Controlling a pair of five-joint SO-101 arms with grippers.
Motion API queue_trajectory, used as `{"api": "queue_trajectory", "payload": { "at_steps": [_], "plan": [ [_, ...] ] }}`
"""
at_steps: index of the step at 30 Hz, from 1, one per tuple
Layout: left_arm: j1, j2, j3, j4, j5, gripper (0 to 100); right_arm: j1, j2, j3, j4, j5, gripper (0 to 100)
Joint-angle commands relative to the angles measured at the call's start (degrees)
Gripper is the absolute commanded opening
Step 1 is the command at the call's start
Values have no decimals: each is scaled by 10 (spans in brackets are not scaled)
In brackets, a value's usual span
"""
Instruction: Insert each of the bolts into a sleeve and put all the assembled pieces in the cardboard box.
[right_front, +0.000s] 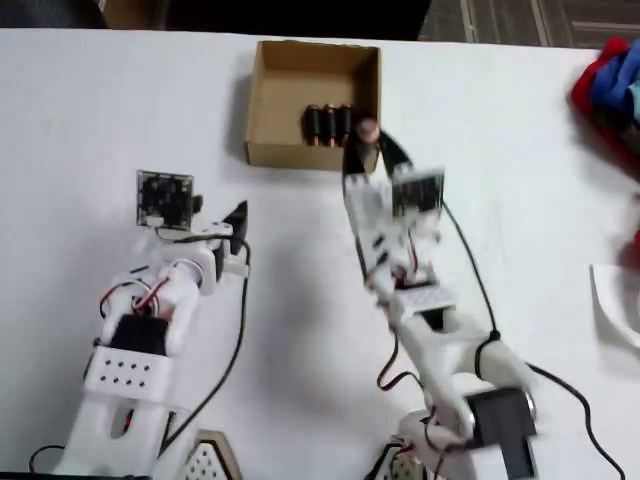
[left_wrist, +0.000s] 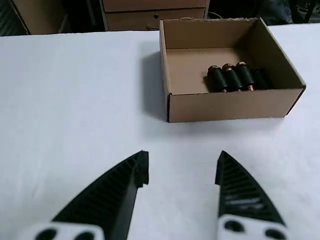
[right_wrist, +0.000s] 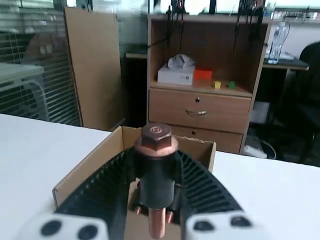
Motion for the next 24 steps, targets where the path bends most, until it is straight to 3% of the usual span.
{"api": "queue_trajectory", "payload": {
  "at_steps": [1, 6, 13, 18, 24],
  "plan": [
    [-21, 6, -16, -19, -47, 230, -5, -91, -187, 369, -4, 20],
    [-67, 146, -121, 22, -47, 230, 8, -101, -352, 634, -5, 20],
    [-73, 415, -366, 233, -47, 230, 60, -114, -353, 767, -1, 21],
    [-75, 493, -395, 243, -47, 230, 36, -50, -498, 870, 40, 21],
    [-75, 500, -391, 229, -47, 230, 18, 241, -822, 1047, 81, 21]
  ]
}}
